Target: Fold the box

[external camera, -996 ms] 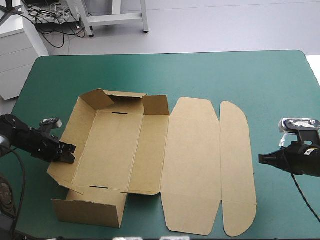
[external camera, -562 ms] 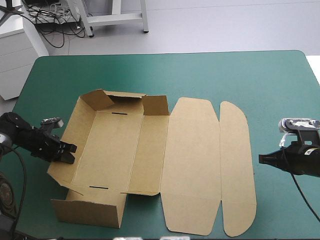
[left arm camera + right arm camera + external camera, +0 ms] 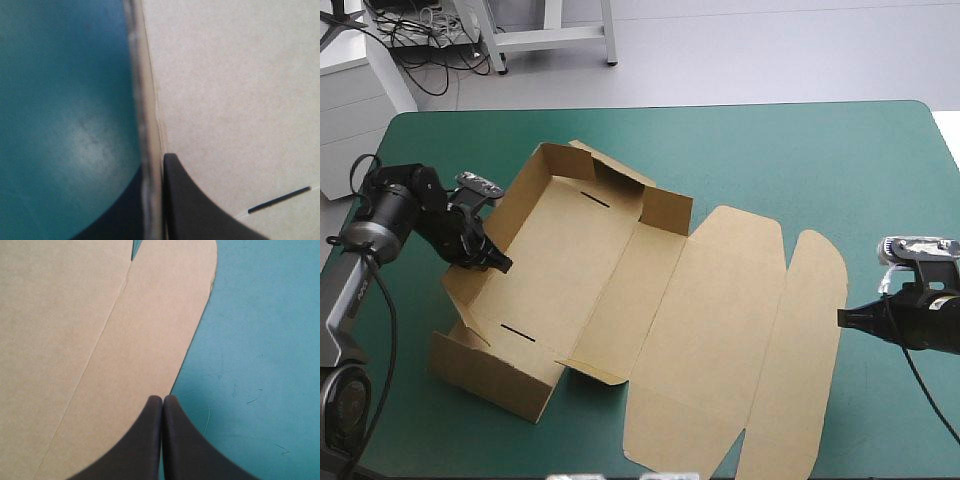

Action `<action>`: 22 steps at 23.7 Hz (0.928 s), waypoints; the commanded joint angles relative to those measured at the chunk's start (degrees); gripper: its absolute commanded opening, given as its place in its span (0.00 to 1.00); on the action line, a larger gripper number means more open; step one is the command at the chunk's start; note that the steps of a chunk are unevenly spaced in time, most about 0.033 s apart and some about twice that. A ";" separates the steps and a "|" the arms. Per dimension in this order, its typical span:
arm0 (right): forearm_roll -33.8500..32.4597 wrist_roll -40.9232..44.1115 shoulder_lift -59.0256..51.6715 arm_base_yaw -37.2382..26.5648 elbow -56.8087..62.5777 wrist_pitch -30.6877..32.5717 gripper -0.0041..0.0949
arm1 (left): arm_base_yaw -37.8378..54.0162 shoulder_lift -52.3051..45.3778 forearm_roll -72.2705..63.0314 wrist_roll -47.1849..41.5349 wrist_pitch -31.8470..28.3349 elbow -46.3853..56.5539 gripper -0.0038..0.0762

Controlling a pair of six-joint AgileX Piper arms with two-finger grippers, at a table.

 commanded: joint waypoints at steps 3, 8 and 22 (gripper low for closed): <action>1.14 -0.52 -0.49 -0.38 -1.16 -1.52 0.02 | -12.28 -2.17 11.49 -2.63 -8.10 -6.67 0.04; 1.28 -0.52 -0.49 -0.38 -1.16 -1.40 0.02 | -23.82 -2.17 24.45 -2.63 -17.03 -10.29 0.04; 1.50 -0.52 -0.49 -0.38 -1.16 -1.40 0.02 | -45.90 -1.85 63.05 -11.84 -27.03 -10.54 0.04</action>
